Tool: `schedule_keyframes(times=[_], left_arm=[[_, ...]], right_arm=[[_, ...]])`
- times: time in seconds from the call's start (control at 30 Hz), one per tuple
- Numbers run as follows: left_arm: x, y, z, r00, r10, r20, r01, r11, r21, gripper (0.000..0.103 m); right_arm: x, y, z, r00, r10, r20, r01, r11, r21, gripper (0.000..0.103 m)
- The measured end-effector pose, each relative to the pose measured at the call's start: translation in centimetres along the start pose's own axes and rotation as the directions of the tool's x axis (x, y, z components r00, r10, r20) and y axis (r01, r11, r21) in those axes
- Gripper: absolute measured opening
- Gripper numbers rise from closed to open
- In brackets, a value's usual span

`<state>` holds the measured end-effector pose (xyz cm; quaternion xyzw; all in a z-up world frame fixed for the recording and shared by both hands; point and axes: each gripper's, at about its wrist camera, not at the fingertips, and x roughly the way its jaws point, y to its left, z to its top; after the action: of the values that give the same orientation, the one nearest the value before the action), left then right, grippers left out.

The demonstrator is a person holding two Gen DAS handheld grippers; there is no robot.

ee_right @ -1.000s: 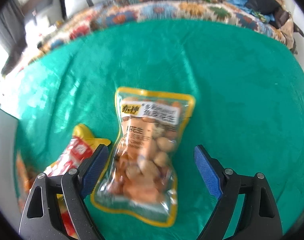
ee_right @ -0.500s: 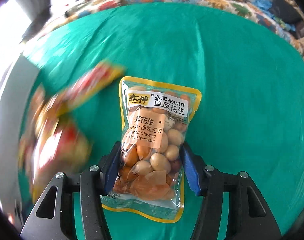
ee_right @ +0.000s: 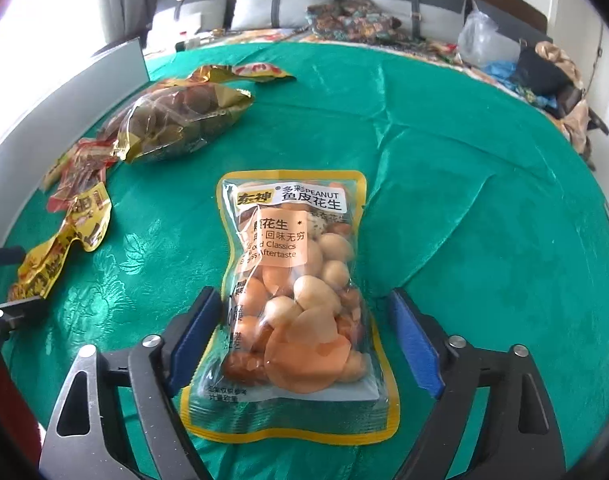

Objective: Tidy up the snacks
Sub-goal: 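Grasp the peanut bag with the right gripper while the left gripper holds the yellow pack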

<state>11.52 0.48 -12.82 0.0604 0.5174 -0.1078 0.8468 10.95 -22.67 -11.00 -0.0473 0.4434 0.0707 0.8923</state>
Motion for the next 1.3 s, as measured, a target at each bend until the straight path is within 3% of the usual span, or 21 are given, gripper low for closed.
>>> schedule_keyframes(times=[0.23,0.53,0.63,0.67,0.7,0.83,0.9,0.97,1.0,1.13,1.3], left_arm=[[1.0,-0.8,2.0,0.999,-0.007,-0.042,0.008,1.0,0.024,0.103],[0.9,-0.6,2.1,0.997,-0.008,-0.072,0.009,1.0,0.008,0.101],[0.0,-0.6,1.5,0.999,-0.004,-0.043,0.004,1.0,-0.009,0.082],[-0.3,-0.5,1.4,1.0,0.0,-0.03,0.0,1.0,-0.016,0.065],[-0.6,-0.4,1.4,1.0,-0.001,-0.022,0.0,1.0,-0.023,0.056],[-1.4,0.2,1.0,0.999,-0.04,-0.009,0.039,0.997,-0.074,0.05],[-2.1,0.8,0.7,0.998,-0.068,0.006,0.068,0.992,-0.109,0.041],[-2.3,1.3,0.2,0.996,-0.094,0.008,0.094,0.986,-0.135,0.041],[-2.4,1.3,-0.3,0.995,-0.095,0.015,0.096,0.985,-0.141,0.041],[-2.7,1.6,-0.7,0.994,-0.107,0.037,0.111,0.983,-0.146,0.04],[-3.3,1.9,-1.1,0.989,-0.129,0.075,0.14,0.979,-0.151,0.039]], right_arm=[[0.7,-1.0,0.7,1.0,0.013,0.005,-0.013,1.0,0.001,0.093],[1.0,-1.1,0.8,1.0,0.014,0.006,-0.014,1.0,0.001,0.093],[1.0,-1.0,0.8,1.0,0.014,0.006,-0.014,1.0,0.001,0.093],[1.0,-1.0,0.8,1.0,0.014,0.006,-0.014,1.0,0.001,0.093],[0.9,-1.0,0.8,1.0,0.014,0.006,-0.014,1.0,0.001,0.093],[0.9,-1.0,0.8,1.0,0.014,0.006,-0.014,1.0,0.001,0.093],[0.9,-1.0,0.7,1.0,0.014,0.005,-0.014,1.0,-0.001,0.093],[1.0,-0.8,1.0,0.999,0.019,-0.038,-0.02,1.0,-0.008,0.093],[1.2,-0.8,1.7,0.995,0.025,-0.099,-0.027,1.0,-0.014,0.093],[2.2,-1.0,4.4,0.955,0.04,-0.295,-0.039,0.999,0.008,0.092],[2.8,0.7,5.7,0.94,0.003,-0.34,-0.028,0.997,-0.07,0.089]])
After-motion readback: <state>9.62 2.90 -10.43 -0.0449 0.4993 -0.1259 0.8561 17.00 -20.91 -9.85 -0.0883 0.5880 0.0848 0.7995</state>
